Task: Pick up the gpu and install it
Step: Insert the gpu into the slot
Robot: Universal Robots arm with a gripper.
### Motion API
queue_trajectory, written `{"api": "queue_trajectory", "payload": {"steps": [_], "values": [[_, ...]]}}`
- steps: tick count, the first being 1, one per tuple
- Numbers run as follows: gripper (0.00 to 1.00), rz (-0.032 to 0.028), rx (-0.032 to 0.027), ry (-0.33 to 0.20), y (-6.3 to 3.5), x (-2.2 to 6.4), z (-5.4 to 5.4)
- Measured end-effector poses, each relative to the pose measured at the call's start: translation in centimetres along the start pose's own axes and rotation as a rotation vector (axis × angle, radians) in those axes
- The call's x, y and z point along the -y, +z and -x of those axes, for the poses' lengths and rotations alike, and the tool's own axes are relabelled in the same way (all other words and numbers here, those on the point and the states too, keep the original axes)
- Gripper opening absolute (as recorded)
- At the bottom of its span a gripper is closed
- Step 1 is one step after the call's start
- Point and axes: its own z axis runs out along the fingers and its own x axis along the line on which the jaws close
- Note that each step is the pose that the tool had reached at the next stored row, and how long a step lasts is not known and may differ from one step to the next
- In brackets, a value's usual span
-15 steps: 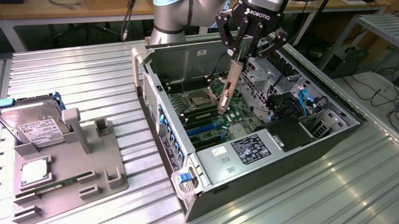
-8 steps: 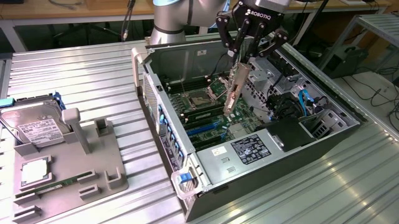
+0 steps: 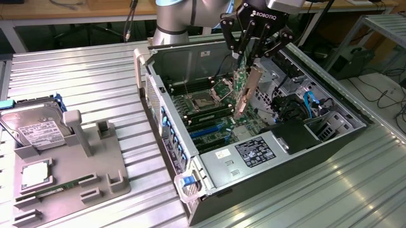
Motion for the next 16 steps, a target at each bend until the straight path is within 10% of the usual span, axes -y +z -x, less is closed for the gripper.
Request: {"api": "queue_trajectory", "payload": {"steps": [8,16], "values": [[0.27,0.0023,-0.0027,-0.082,0.03,0.0,0.0],[0.27,-0.0001,-0.0002,-0.004,0.14,0.0,0.0]]}}
